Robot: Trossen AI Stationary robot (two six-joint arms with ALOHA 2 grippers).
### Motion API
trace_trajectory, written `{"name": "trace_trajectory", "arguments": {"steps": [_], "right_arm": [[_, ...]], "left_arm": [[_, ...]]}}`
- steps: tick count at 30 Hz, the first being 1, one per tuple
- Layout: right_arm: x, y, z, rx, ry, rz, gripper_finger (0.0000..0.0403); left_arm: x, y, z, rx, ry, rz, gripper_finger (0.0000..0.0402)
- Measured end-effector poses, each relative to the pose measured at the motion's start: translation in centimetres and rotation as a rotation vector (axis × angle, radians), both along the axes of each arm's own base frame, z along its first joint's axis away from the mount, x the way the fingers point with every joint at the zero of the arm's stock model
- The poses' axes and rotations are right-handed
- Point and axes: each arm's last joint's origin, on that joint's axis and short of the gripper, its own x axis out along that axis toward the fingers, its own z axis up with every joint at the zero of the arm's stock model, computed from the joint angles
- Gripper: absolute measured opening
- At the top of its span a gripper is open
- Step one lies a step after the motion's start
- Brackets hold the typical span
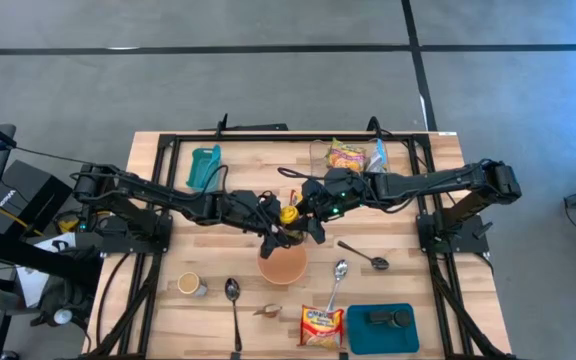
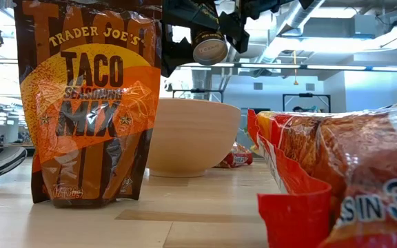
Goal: Pick & Place Food Item
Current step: Put the yellow seasoning can into the dark blue bin
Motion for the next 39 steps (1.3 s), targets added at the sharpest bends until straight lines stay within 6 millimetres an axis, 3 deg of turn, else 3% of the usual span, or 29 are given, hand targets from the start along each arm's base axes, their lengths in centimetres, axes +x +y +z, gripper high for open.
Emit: {"name": "trace_trajectory", "arguments": {"steps": [13,19,29,39], "right_arm": [[-0.4,-0.3,0.0,-0.002,0.032,-0.006,0.0193],[-1.4,-0.8,0.2,-0.023,0.082,-0.012,0.0193],[-4.2,-1.0,2.9,-0.077,0.050,-0.056,0.0194],[-5.9,0.1,3.7,-0.115,0.087,-0.076,0.0196]], "left_arm": [[-1.3,0.5,0.8,-0.044,0.067,-0.052,0.0314],[-2.7,0.7,2.5,-0.038,0.057,-0.041,0.0308],[-4.8,1.1,5.2,-0.005,-0.012,0.055,0.0301],[-8.0,2.9,8.3,-0.004,-0.095,0.133,0.0301]]}}
